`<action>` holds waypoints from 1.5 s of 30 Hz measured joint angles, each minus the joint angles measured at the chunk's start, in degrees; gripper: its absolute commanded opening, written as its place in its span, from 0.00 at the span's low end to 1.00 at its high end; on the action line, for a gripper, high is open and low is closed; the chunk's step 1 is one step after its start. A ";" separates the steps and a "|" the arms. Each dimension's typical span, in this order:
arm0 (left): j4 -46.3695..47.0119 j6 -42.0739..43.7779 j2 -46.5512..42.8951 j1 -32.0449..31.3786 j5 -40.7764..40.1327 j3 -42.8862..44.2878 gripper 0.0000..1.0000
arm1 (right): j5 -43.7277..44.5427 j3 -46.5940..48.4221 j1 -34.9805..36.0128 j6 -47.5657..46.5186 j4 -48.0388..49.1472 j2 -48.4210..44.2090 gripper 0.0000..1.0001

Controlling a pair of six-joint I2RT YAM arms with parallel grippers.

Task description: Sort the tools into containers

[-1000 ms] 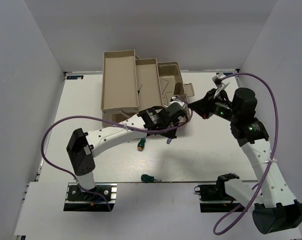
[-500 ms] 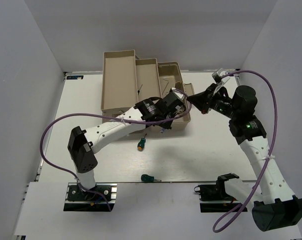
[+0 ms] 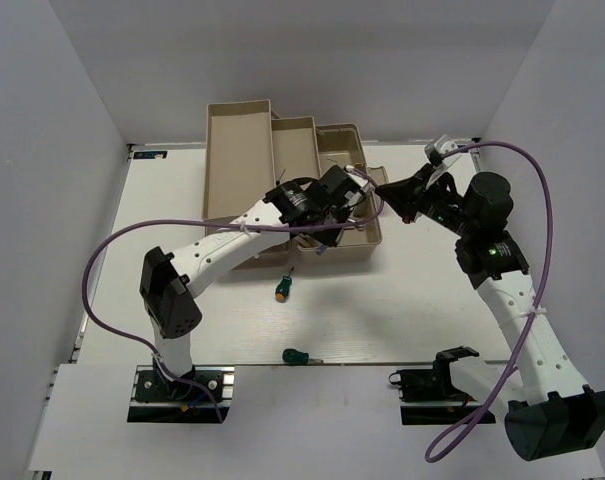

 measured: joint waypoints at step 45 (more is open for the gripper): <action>10.43 -13.38 3.54 16.22 -8.15 6.25 0.49 | 5.03 -4.81 -5.44 -3.04 -23.74 3.23 0.70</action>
